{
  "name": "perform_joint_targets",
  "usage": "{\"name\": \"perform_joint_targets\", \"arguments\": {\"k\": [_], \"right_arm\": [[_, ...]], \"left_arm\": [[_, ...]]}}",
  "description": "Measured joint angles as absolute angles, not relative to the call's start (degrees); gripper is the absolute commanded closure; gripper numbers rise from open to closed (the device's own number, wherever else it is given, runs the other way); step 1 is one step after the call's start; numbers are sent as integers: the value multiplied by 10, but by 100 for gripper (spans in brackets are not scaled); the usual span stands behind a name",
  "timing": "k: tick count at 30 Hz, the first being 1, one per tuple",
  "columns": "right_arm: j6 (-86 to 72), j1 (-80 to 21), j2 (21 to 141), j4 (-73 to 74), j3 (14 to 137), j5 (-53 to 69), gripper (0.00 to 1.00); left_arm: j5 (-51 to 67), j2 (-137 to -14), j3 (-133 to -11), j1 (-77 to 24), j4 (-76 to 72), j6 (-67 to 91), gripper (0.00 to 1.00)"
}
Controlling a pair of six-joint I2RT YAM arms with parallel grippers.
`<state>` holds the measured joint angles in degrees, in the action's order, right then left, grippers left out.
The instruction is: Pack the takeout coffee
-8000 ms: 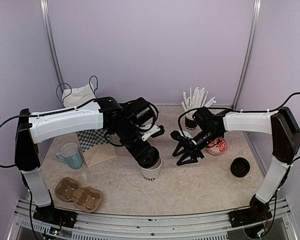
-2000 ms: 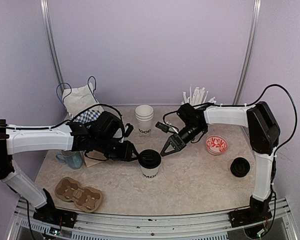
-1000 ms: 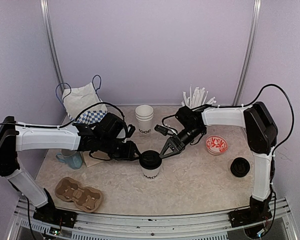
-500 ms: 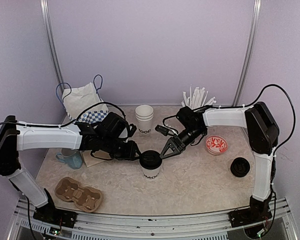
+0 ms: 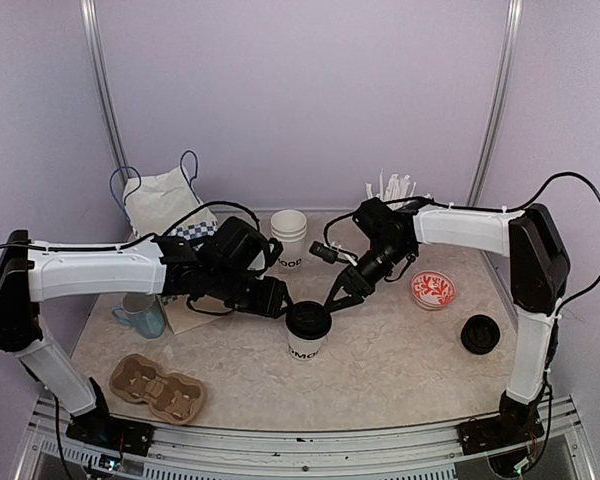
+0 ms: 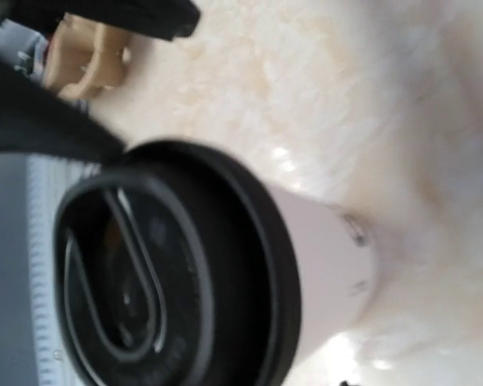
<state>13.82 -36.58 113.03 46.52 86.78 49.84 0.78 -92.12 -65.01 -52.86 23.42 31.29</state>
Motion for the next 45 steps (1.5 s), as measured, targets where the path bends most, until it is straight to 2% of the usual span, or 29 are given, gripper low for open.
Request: {"name": "perform_joint_targets", "arguments": {"k": [6, 9, 11, 12, 13, 18, 24, 31, 34, 45], "right_arm": [[194, -363, 1067, 470, 877, 432, 43], [214, -363, 1014, 453, 877, 408, 34], [225, -363, 977, 422, 871, 397, 23], [232, -363, 959, 407, 865, 395, 18], [243, -363, 942, 392, 858, 395, 17], [316, -365, 929, 361, 853, 397, 16], [396, -404, 994, 372, 865, 367, 14], [438, -449, 1053, 407, 889, 339, 12], [450, -464, 1071, 426, 913, 333, 12], [474, -482, 1117, 486, 957, 324, 13]], "left_arm": [[-24, -919, -745, -538, 262, 266, 37], [-49, -909, -795, -536, 267, 226, 33], [-67, -901, -824, -536, 266, 195, 22], [-76, -897, -835, -536, 263, 176, 9], [-91, -891, -846, -537, 253, 156, 2], [-187, -822, -802, -542, 115, 71, 1], [-199, -766, -736, -474, -7, 54, 1], [-215, -720, -622, -498, -96, -6, 1], [-236, -704, -594, -484, -107, 2, 1], [-235, -715, -635, -476, -95, -27, 1]]}}
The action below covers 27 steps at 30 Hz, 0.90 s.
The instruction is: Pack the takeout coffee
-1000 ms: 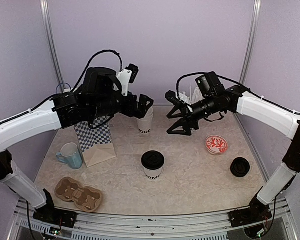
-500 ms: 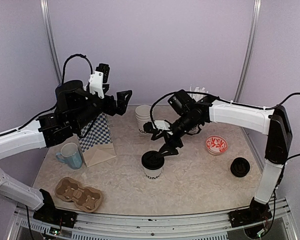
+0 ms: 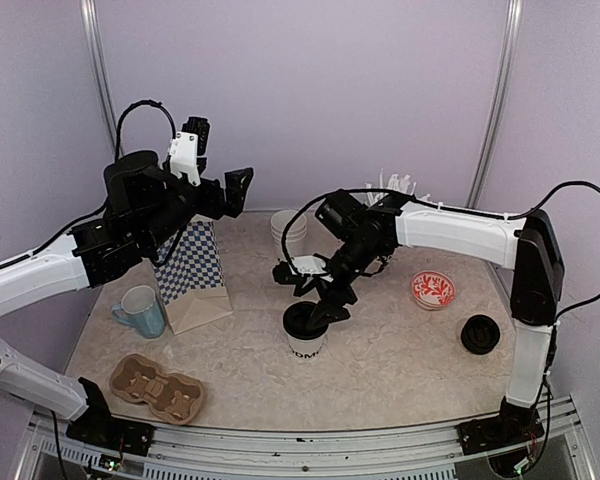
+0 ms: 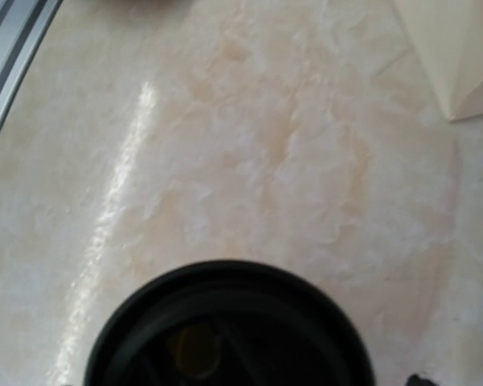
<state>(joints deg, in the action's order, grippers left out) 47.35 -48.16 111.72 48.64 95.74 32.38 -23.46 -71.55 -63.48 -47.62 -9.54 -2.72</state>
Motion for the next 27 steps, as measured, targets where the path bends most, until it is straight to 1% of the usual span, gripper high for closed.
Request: {"name": "perform_joint_targets", "arguments": {"k": [10, 12, 17, 23, 27], "right_arm": [[473, -500, 1119, 498, 957, 290, 21], [470, -501, 1119, 496, 957, 282, 21], [468, -503, 1120, 496, 956, 268, 18], [462, -506, 1122, 495, 949, 263, 21], [457, -506, 1122, 495, 949, 260, 28]], "left_arm": [[-229, -717, -635, -477, -81, -32, 2], [-229, -718, -635, -477, -81, -33, 2], [-229, -718, -635, -477, -81, -33, 2], [-229, -718, -635, -479, -80, -35, 2], [-229, -718, -635, -481, -80, -36, 2]]}}
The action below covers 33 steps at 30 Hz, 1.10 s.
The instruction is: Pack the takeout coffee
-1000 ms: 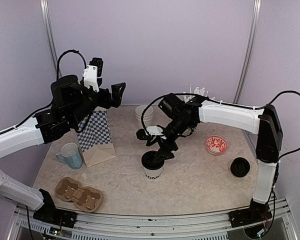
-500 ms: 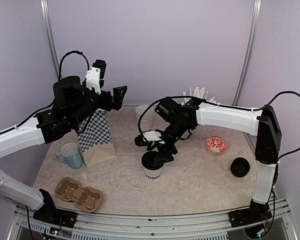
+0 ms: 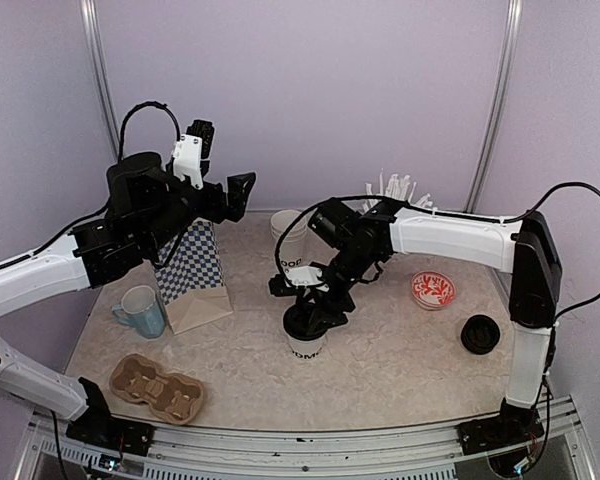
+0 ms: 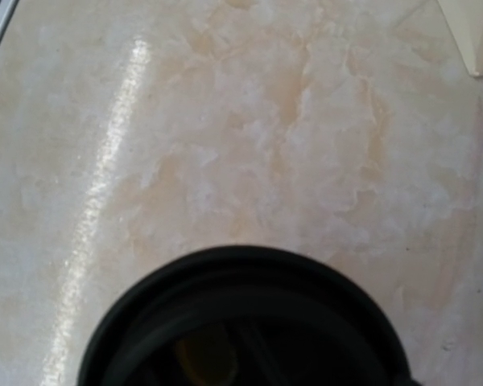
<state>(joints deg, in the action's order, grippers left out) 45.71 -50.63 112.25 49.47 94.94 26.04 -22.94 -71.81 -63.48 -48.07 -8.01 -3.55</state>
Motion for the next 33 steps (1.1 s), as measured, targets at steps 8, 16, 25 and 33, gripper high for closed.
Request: {"name": "perform_joint_targets", "arguments": {"k": [8, 16, 25, 33], "right_arm": [[442, -503, 1122, 493, 950, 256, 32], [414, -418, 1138, 503, 1024, 246, 33], [341, -304, 1223, 501, 1167, 218, 33], [292, -286, 1291, 512, 1234, 220, 29]], "left_arm": [[-229, -722, -635, -482, -77, -40, 2], [-232, -722, -635, -484, -76, -44, 2], [-233, -722, -635, -487, -74, -44, 2], [-233, -723, -635, -489, -71, -46, 2]]}}
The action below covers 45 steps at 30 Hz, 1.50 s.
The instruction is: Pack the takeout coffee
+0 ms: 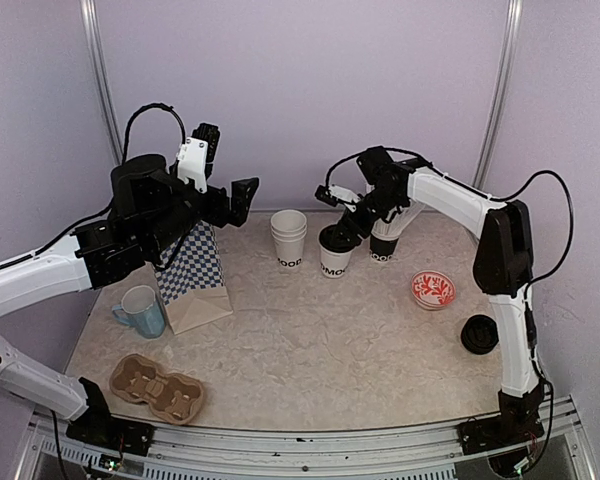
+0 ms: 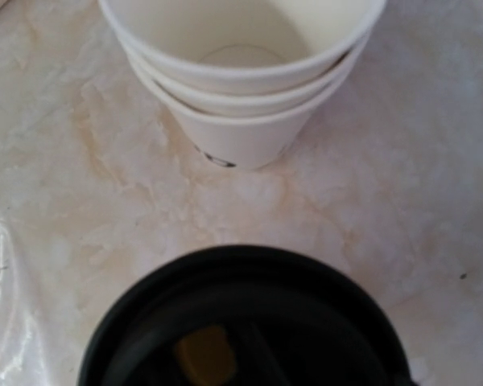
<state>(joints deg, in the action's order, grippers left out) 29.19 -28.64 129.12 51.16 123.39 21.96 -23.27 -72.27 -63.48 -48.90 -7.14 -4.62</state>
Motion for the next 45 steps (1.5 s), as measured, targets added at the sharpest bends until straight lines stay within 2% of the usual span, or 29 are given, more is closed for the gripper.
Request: {"name": "perform_joint_targets", "arguments": {"k": [5, 7, 13, 18, 23, 30, 39, 45], "right_arm": [[277, -286, 1309, 526, 1248, 224, 20], [273, -286, 1310, 530, 1249, 226, 10], [259, -286, 1306, 541, 1269, 241, 8], [259, -296, 1278, 540, 1269, 235, 23], [278, -335, 1270, 521, 1298, 202, 37], [301, -382, 1290, 471, 1347, 173, 45], [308, -393, 1365, 421, 1381, 161, 47], [308, -393, 1401, 416, 1385, 157, 53]], "left_arm": [[-232, -724, -635, -489, -69, -48, 2], [-232, -725, -635, -489, -67, -48, 2], [-232, -731, -640, -489, -59, -48, 2], [-232, -731, -640, -489, -56, -48, 3], [-223, -731, -641, -483, -54, -42, 8], [-198, -726, -642, -477, -51, -40, 8], [-183, -721, -642, -473, -50, -39, 8], [-175, -720, -642, -470, -49, -39, 8]]}}
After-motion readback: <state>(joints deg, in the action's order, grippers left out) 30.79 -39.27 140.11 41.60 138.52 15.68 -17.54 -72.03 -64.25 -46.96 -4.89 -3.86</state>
